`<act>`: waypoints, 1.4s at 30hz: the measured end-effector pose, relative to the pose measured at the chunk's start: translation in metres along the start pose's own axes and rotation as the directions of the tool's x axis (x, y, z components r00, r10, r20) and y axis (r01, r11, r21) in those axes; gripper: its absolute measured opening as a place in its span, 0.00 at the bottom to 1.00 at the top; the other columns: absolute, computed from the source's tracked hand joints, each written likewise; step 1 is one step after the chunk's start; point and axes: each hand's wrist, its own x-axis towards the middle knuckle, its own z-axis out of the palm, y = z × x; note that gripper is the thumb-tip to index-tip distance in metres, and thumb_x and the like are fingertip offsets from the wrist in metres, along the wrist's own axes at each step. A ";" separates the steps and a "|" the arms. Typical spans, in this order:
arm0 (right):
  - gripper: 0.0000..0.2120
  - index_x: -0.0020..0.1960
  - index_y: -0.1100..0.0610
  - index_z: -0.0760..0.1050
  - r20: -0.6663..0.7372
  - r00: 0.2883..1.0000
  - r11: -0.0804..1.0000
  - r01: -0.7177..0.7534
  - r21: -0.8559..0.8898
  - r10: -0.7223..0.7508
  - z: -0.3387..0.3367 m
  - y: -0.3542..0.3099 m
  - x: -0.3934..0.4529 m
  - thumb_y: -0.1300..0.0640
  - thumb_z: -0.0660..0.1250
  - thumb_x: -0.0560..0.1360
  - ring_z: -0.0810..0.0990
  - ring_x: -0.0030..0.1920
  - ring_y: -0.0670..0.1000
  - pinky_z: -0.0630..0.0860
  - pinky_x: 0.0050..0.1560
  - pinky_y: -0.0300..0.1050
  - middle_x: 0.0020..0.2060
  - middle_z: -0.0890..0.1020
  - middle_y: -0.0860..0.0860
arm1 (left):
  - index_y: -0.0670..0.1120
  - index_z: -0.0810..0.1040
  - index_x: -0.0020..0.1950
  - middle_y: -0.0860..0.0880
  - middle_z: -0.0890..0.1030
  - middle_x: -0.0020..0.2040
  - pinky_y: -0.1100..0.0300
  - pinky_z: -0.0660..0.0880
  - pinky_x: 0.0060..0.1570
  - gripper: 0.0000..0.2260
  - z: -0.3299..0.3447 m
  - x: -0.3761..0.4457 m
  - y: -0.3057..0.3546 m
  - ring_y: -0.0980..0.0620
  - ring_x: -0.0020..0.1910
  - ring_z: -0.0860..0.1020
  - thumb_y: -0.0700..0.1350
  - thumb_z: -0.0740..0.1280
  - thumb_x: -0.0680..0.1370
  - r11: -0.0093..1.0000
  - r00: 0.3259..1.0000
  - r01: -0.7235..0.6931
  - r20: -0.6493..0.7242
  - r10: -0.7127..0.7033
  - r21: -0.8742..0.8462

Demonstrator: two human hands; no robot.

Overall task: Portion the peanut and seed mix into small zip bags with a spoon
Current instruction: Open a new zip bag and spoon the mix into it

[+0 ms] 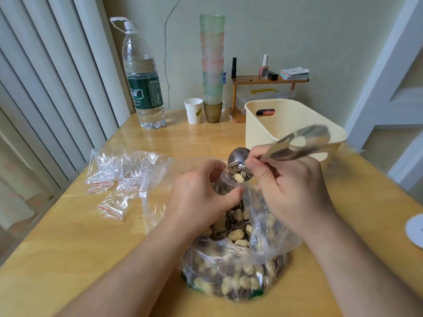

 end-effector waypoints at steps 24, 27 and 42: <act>0.07 0.52 0.46 0.79 -0.118 0.961 0.934 -0.207 0.291 0.249 0.000 0.013 -0.005 0.50 0.63 0.86 0.83 0.34 0.51 0.79 0.37 0.60 0.34 0.81 0.49 | 0.56 0.84 0.58 0.66 0.86 0.44 0.69 0.79 0.48 0.20 -0.014 0.004 -0.009 0.68 0.44 0.82 0.57 0.81 0.69 0.955 0.983 0.148 -0.064 -0.170 -0.259; 0.08 0.50 0.42 0.79 -0.116 0.939 0.908 -0.275 0.316 0.325 -0.001 0.014 -0.005 0.47 0.63 0.86 0.84 0.34 0.52 0.79 0.36 0.63 0.33 0.80 0.49 | 0.54 0.83 0.62 0.61 0.87 0.50 0.60 0.82 0.57 0.21 -0.018 0.003 -0.011 0.64 0.51 0.85 0.50 0.82 0.70 0.888 0.985 0.084 -0.098 -0.143 -0.452; 0.18 0.41 0.53 0.79 0.224 0.909 0.910 -0.388 0.145 0.352 0.005 0.006 -0.010 0.41 0.65 0.81 0.79 0.29 0.55 0.77 0.33 0.52 0.27 0.79 0.50 | 0.53 0.75 0.72 0.53 0.87 0.56 0.48 0.83 0.58 0.27 -0.028 0.003 -0.017 0.53 0.53 0.87 0.50 0.77 0.75 0.838 0.986 -0.012 -0.146 -0.080 -0.546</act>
